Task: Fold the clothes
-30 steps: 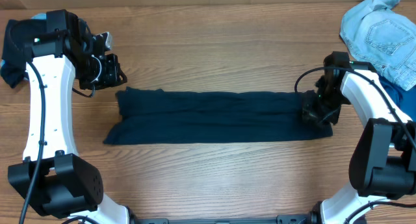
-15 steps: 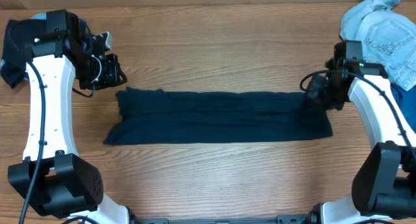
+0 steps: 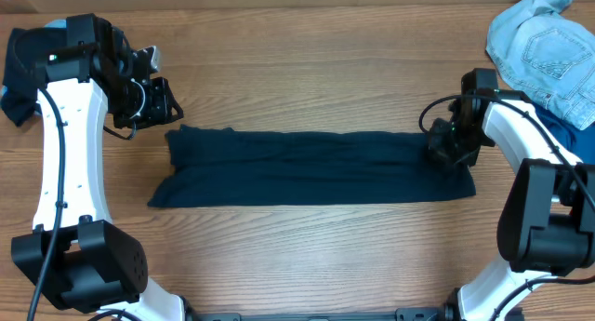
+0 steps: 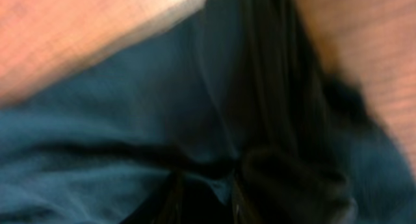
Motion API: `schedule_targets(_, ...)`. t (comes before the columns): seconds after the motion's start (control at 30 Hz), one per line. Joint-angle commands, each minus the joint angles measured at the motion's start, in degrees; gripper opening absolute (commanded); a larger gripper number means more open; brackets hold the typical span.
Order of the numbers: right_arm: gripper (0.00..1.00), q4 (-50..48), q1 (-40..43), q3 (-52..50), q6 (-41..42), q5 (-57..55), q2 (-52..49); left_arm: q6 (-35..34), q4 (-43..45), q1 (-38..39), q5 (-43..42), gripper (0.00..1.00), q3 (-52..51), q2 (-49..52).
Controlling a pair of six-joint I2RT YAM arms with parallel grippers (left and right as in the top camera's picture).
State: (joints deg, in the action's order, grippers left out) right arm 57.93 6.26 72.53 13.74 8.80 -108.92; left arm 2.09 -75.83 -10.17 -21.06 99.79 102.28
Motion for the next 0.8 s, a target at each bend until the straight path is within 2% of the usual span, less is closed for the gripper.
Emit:
schedule_targets(0.0,0.29,6.7,-0.3,0.2,0.0,-1.0,0.8,0.7,-0.1,-0.2,-1.1,0.28,0.8,-0.2)
schedule_targets(0.13,0.29,9.9,-0.3,0.2,0.0,-2.4,0.9,0.7,0.5,-0.2,-1.1,0.28,0.8,-0.2)
schedule_targets(0.33,0.29,7.0,-0.4,0.2,0.1,-2.1,1.2,0.8,0.2,-0.2,-1.1,0.28,0.8,-0.2)
schedule_targets(0.63,0.29,0.5,-0.9,0.2,-7.6,12.4,5.0,1.0,0.9,-0.1,-1.5,0.29,0.8,-0.2)
schedule_targets(0.77,0.31,-2.2,-1.1,0.2,-8.2,15.5,6.1,1.2,2.4,0.5,-1.5,0.33,0.8,-0.1)
